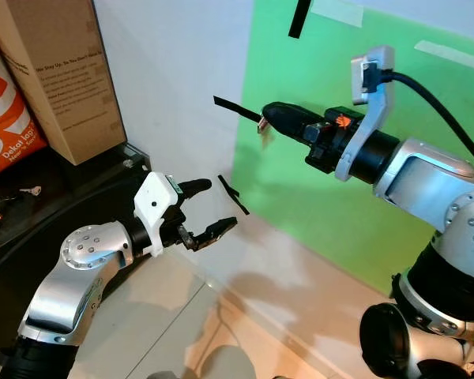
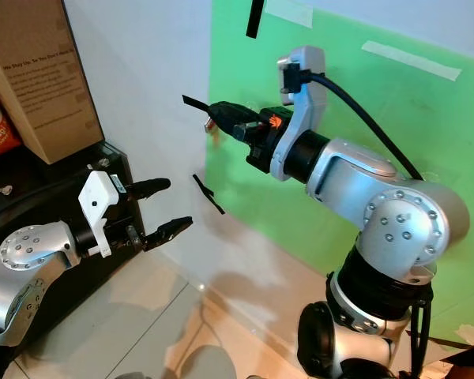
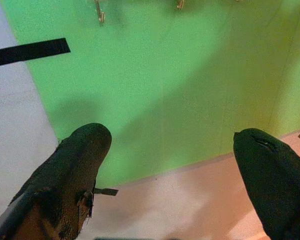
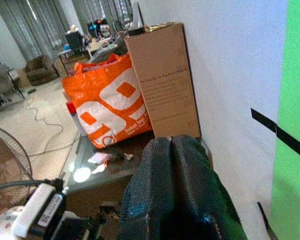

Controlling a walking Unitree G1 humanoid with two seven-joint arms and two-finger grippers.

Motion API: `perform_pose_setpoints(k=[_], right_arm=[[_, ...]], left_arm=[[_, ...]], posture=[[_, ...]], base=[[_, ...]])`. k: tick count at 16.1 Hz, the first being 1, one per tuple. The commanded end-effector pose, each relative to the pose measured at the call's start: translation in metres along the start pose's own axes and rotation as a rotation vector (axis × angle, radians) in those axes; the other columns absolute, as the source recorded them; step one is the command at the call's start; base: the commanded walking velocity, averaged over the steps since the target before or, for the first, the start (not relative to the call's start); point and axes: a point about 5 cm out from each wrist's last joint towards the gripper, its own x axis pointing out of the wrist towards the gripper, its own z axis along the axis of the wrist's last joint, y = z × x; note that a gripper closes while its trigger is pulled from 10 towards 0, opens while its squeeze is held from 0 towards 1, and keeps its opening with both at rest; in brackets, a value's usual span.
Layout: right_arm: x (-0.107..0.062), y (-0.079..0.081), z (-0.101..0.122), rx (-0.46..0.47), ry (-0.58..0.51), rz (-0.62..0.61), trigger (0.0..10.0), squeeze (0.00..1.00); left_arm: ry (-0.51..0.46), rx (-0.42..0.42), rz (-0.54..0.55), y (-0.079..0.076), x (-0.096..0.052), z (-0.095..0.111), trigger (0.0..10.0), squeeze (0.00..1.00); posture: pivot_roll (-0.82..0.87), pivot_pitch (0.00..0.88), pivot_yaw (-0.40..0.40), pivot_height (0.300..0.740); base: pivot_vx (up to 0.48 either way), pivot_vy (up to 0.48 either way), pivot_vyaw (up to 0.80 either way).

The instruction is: Hang keys on a hook

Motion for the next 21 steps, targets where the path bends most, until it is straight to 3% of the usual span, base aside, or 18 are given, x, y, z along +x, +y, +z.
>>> perform_pose_setpoints(k=[1,3,5,9,18,21], right_arm=[[-0.004,0.003,0.006,-0.007,-0.017,-0.001,10.0,0.0],[0.0,-0.003,0.0,-0.019,0.014,-0.079,10.0,0.0],[0.015,-0.018,-0.012,-0.045,0.04,-0.241,10.0,0.0],[0.039,-0.041,-0.026,0.035,0.004,-0.426,10.0,0.0],[0.078,-0.06,-0.033,0.163,-0.104,-0.426,10.0,0.0],[0.083,-0.069,-0.035,0.212,-0.119,-0.447,10.0,0.0]], left_arm=[[-0.01,0.014,-0.024,-0.003,0.002,0.005,10.0,0.0],[-0.009,0.018,-0.022,-0.003,0.003,0.005,10.0,0.0],[-0.009,0.034,-0.004,-0.001,0.005,0.006,10.0,0.0],[-0.018,0.042,0.007,0.0,0.008,0.01,10.0,0.0],[-0.012,0.041,0.002,0.001,0.007,0.013,10.0,0.0],[-0.007,0.043,0.002,0.001,0.006,0.013,10.0,0.0]], posture=[[-0.06,0.0,-0.085,0.74],[-0.06,0.0,-0.084,0.74],[-0.05,0.0,-0.085,0.74],[-0.05,0.0,-0.085,0.74],[-0.02,0.0,-0.108,0.74],[-0.02,0.0,-0.108,0.74]], base=[[0.0,0.0,0.0],[0.0,0.0,0.0],[0.0,0.0,0.0],[0.0,0.0,0.0],[0.0,0.0,0.0],[0.0,0.0,0.0]])
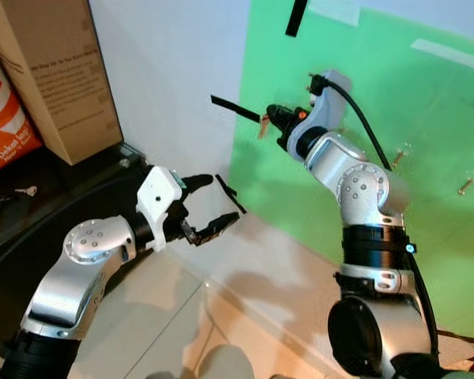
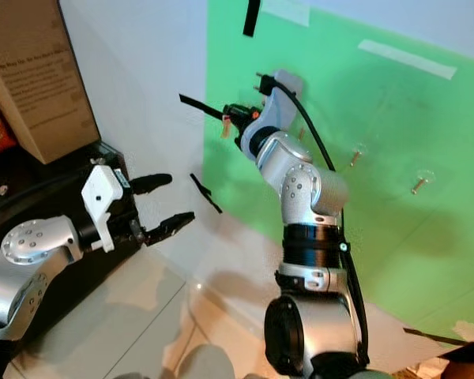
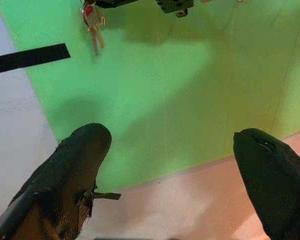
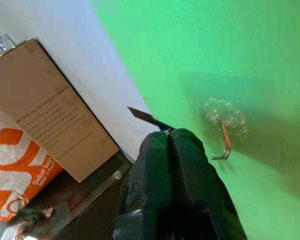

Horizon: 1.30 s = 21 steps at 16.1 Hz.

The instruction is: Hang keys on a hook

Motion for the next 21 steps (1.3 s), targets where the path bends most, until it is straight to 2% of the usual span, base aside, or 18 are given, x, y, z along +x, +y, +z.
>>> perform_pose_setpoints(k=[1,5,11,14,18,21], right_arm=[[0.002,-0.001,0.004,0.033,-0.027,-0.004,10.0,0.0],[0.005,-0.009,0.005,0.047,-0.035,-0.043,10.0,0.0],[-0.003,-0.024,0.004,0.072,-0.027,-0.103,10.0,0.0],[-0.005,-0.03,-0.004,0.096,0.009,-0.128,10.0,0.0],[-0.004,-0.028,-0.015,0.099,0.047,-0.132,10.0,0.0],[-0.004,-0.025,-0.014,0.084,0.046,-0.122,10.0,0.0]], left_arm=[[-0.013,0.02,-0.012,-0.002,0.0,0.007,10.0,0.0],[-0.011,0.019,-0.012,-0.002,-0.001,0.007,10.0,0.0],[-0.008,0.019,-0.017,-0.003,0.0,0.007,10.0,0.0],[-0.006,0.022,-0.019,-0.002,0.0,0.007,10.0,0.0],[-0.004,0.024,-0.02,-0.001,0.001,0.007,10.0,0.0],[-0.004,0.025,-0.015,0.0,0.0,0.007,10.0,0.0]], posture=[[-0.01,0.0,-0.109,0.74],[-0.01,0.0,-0.111,0.74],[-0.01,0.0,-0.103,0.74],[-0.01,0.0,-0.103,0.74],[-0.01,0.0,-0.103,0.74],[-0.01,0.0,-0.105,0.74]], base=[[0.0,0.0,0.0],[0.0,0.0,0.0],[0.0,0.0,0.0],[0.0,0.0,0.0],[0.0,0.0,0.0],[0.0,0.0,0.0]])
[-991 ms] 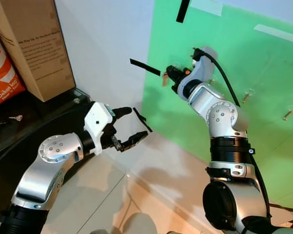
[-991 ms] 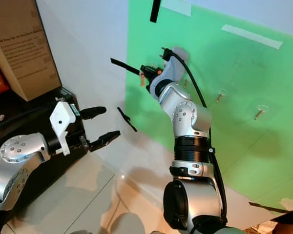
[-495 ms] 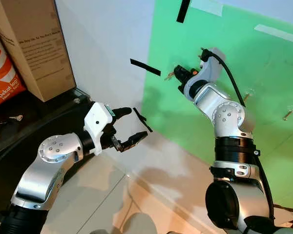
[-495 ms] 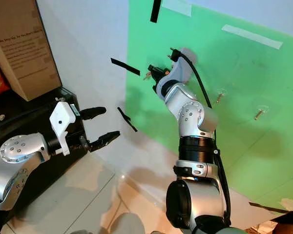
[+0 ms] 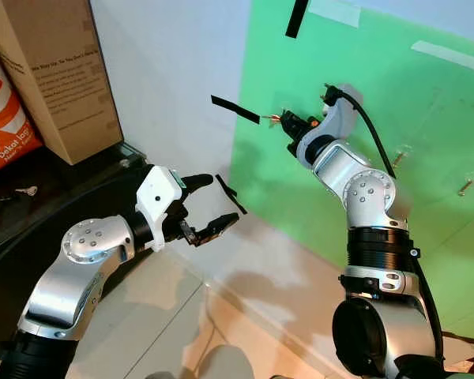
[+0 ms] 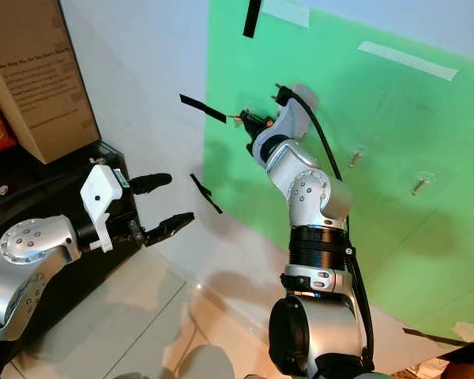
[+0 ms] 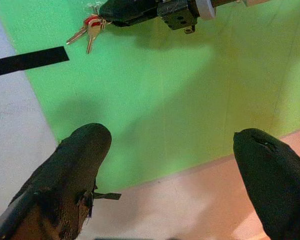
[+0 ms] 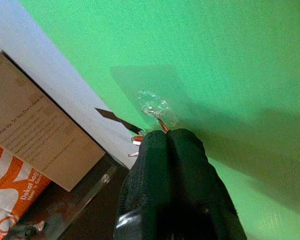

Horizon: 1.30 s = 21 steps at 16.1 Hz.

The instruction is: Hang keys on a hook

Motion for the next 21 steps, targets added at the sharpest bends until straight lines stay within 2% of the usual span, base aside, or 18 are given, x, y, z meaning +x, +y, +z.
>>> perform_pose_setpoints(k=[1,6,10,13,15,21], right_arm=[[-0.001,-0.003,-0.004,-0.013,0.029,-0.018,10.0,0.0],[-0.003,0.006,0.003,-0.029,0.0,0.014,10.0,0.0],[-0.003,0.011,-0.001,-0.044,0.016,0.03,10.0,0.0],[-0.002,0.006,-0.007,-0.049,0.039,0.003,10.0,0.0],[-0.001,-0.004,-0.015,-0.052,0.068,-0.044,10.0,0.0],[-0.001,-0.013,-0.021,-0.044,0.082,-0.084,10.0,0.0]], left_arm=[[-0.008,0.018,-0.006,0.001,0.001,0.004,10.0,0.0],[-0.011,0.022,-0.003,0.002,0.002,0.005,10.0,0.0],[-0.013,0.024,-0.004,0.002,0.003,0.005,10.0,0.0],[-0.013,0.024,-0.004,0.003,0.004,0.006,10.0,0.0],[-0.01,0.026,-0.004,0.002,0.004,0.005,10.0,0.0],[-0.014,0.028,-0.008,0.001,0.005,0.006,10.0,0.0]], posture=[[-0.01,0.0,-0.105,0.74],[-0.01,0.0,-0.102,0.74],[-0.01,0.0,-0.101,0.74],[-0.01,0.0,-0.104,0.74],[-0.01,0.0,-0.103,0.74],[-0.01,0.0,-0.102,0.74]], base=[[0.0,0.0,0.0],[0.0,0.0,0.0],[0.0,0.0,0.0],[0.0,0.0,0.0],[0.0,0.0,0.0],[0.0,0.0,0.0]])
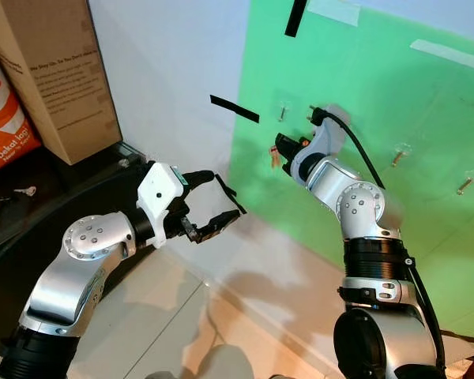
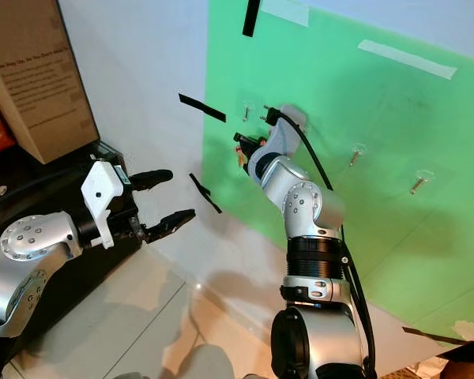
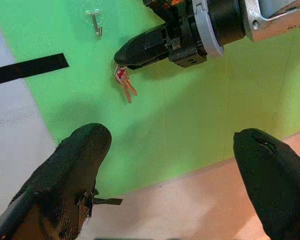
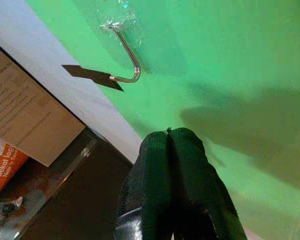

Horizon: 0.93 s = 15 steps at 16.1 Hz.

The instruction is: Hang keys on a hook

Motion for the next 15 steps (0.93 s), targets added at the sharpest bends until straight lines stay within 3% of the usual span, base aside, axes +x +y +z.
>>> perform_pose_setpoints(k=[1,11,15], right_arm=[[-0.001,-0.002,0.004,-0.013,-0.018,-0.017,10.0,0.0],[-0.017,0.021,0.028,-0.017,-0.14,0.172,10.0,0.0],[-0.015,0.027,0.029,-0.001,-0.144,0.192,10.0,0.0]], left_arm=[[-0.008,0.015,-0.007,0.0,0.003,0.003,10.0,0.0],[-0.019,0.013,-0.012,0.0,0.005,0.004,10.0,0.0],[-0.019,0.013,-0.015,-0.001,0.006,0.004,10.0,0.0]], posture=[[-0.01,0.0,-0.102,0.74],[-0.01,0.0,-0.103,0.74],[-0.01,0.0,-0.102,0.74]], base=[[0.0,0.0,0.0],[0.0,0.0,0.0],[0.0,0.0,0.0]])
